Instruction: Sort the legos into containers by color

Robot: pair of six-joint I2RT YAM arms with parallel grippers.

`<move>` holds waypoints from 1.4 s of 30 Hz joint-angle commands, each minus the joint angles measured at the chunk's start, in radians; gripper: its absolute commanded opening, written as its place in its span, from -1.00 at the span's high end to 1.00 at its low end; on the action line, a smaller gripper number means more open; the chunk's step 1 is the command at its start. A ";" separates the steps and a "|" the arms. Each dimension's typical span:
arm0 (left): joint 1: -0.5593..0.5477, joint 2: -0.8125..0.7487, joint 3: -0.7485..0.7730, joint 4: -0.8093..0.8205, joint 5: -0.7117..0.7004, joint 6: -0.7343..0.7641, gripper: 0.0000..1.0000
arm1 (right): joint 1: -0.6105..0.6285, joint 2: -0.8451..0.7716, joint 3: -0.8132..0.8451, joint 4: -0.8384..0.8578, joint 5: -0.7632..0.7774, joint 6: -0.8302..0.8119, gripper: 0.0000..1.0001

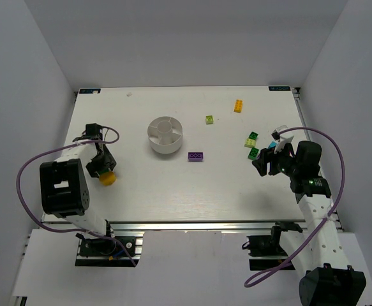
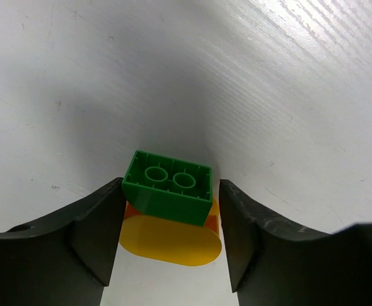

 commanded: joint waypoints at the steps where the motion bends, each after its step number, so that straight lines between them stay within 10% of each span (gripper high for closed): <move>1: 0.007 -0.016 -0.007 0.017 0.019 0.003 -0.36 | 0.007 -0.010 0.039 0.013 0.002 0.002 -0.35; 12: 0.007 -0.031 0.015 0.013 0.071 0.015 0.13 | 0.007 -0.010 0.034 0.013 -0.010 -0.006 -0.36; 16: -0.018 -0.091 0.024 0.033 0.169 0.050 0.22 | 0.012 0.000 0.030 -0.049 -0.201 -0.076 -0.77; 27: -0.064 -0.313 -0.082 0.221 0.753 0.009 0.34 | 0.174 0.158 0.070 -0.017 -0.620 0.009 -0.50; 42: -0.259 -0.571 -0.235 0.511 0.622 -0.376 0.38 | 0.759 0.622 0.407 0.321 -0.158 0.526 -0.41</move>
